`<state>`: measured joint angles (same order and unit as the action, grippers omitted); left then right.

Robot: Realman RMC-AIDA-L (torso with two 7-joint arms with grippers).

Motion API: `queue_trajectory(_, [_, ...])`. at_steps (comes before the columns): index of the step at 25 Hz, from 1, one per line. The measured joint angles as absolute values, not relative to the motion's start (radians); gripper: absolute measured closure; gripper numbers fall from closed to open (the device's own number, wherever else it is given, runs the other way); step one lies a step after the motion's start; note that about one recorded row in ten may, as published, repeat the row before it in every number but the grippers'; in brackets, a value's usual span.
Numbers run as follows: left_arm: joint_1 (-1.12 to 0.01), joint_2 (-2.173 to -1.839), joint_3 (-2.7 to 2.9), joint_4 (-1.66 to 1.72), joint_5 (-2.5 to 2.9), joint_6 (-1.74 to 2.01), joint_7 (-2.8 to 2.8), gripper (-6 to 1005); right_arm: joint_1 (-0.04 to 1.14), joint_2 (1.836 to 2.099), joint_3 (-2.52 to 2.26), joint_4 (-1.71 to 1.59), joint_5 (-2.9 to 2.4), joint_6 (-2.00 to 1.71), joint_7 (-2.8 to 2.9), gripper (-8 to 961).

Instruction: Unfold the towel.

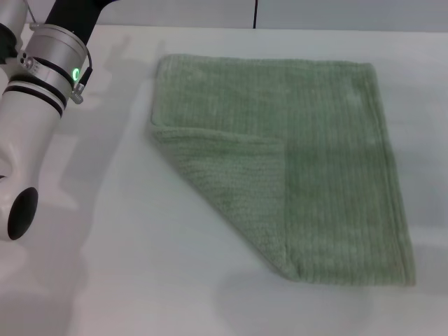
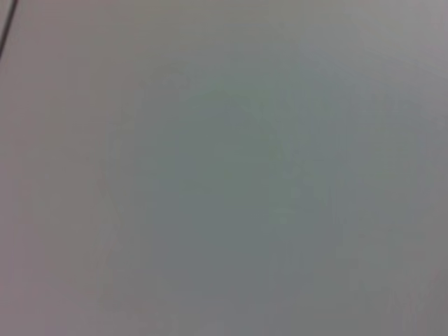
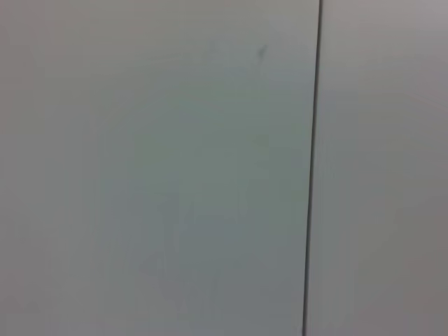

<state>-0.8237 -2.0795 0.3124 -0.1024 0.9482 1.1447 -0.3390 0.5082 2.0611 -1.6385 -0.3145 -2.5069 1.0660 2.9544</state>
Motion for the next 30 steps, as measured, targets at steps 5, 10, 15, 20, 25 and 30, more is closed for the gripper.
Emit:
queue_trajectory(5, [-0.823,-2.079,0.284,-0.097,0.945,1.13,-0.336,242,0.516,2.054,-1.658,-0.315,-2.508,1.066,2.954,305])
queue_trajectory(10, [-0.827,-2.079,0.264,-0.098,0.951,1.129,-0.328,242,0.521,2.055,-1.662,-0.312,-2.508,1.064,2.954,306])
queue_trajectory(15, [-0.83,-2.078,0.264,-0.096,0.951,1.129,-0.328,241,0.52,2.059,-1.661,-0.309,-2.507,1.064,2.954,307])
queue_trajectory(20, [-0.834,-2.078,0.264,-0.096,0.952,1.132,-0.328,241,0.517,2.06,-1.655,-0.307,-2.503,1.058,2.954,309])
queue_trajectory(25, [-0.835,-2.078,0.266,-0.096,0.953,1.129,-0.328,242,0.51,2.062,-1.653,-0.307,-2.502,1.04,2.954,310])
queue_trajectory(30, [-0.846,-2.078,0.272,-0.091,0.953,1.104,-0.327,242,0.506,2.067,-1.67,-0.314,-2.506,1.027,2.954,311])
